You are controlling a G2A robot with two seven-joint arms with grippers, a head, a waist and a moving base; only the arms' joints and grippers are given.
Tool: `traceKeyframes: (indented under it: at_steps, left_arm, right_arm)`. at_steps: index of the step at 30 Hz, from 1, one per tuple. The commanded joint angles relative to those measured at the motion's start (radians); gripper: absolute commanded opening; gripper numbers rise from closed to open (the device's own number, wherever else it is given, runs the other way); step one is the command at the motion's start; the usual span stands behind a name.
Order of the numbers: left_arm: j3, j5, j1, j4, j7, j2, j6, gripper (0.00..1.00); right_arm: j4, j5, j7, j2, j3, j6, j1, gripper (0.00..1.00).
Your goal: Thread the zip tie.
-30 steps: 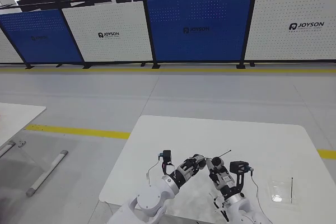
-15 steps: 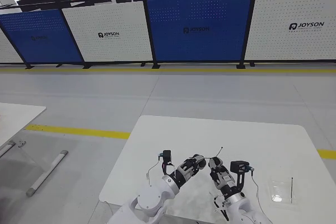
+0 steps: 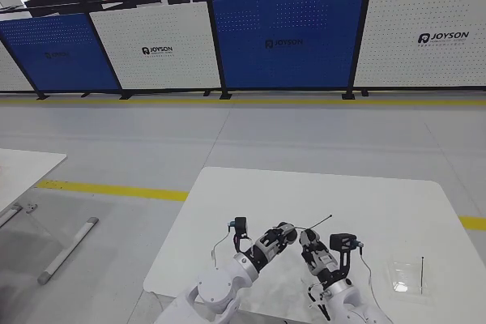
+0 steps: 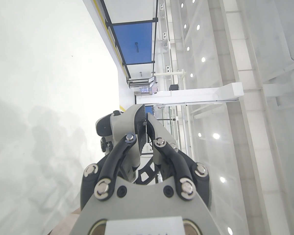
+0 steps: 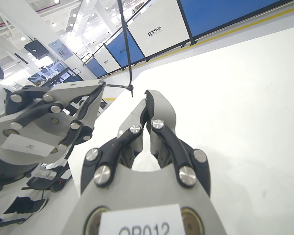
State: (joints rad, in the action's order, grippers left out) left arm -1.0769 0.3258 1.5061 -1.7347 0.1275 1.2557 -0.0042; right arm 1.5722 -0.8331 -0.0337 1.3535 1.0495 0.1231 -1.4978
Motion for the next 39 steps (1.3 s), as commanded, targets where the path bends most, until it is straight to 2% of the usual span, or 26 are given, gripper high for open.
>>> traceKeyframes:
  at_steps: [1, 2, 6, 15, 21, 27, 39]
  left_arm:
    - [0.001, -0.002, 0.0, 0.003, 0.001, 0.0, 0.0, 0.0]
    - [0.002, -0.002, 0.0, 0.003, 0.001, 0.0, -0.001, 0.0]
    - [0.005, -0.007, -0.001, 0.003, 0.0, 0.0, 0.0, 0.0]
    - [0.007, -0.013, 0.001, 0.006, -0.002, 0.0, -0.001, 0.0]
    - [0.007, -0.012, 0.002, 0.006, -0.007, 0.0, -0.003, 0.0]
    - [0.009, -0.016, 0.001, 0.005, -0.01, 0.0, 0.001, 0.0]
    - [0.015, -0.017, -0.006, 0.009, -0.022, 0.002, 0.013, 0.0]
  right_arm:
    - [0.003, 0.003, -0.005, 0.0, 0.002, 0.002, -0.001, 0.15]
    - [0.005, 0.003, -0.007, 0.0, 0.003, 0.002, -0.002, 0.13]
    - [0.013, -0.001, -0.006, 0.0, 0.005, 0.002, -0.005, 0.16]
    - [0.016, -0.007, 0.001, 0.001, 0.001, -0.003, -0.002, 0.16]
    - [0.008, -0.015, 0.014, 0.002, -0.003, -0.006, 0.003, 0.3]
    - [0.014, -0.015, -0.004, 0.001, 0.008, 0.014, -0.006, 0.22]
    - [0.03, -0.017, -0.003, -0.003, 0.023, 0.024, -0.017, 0.19]
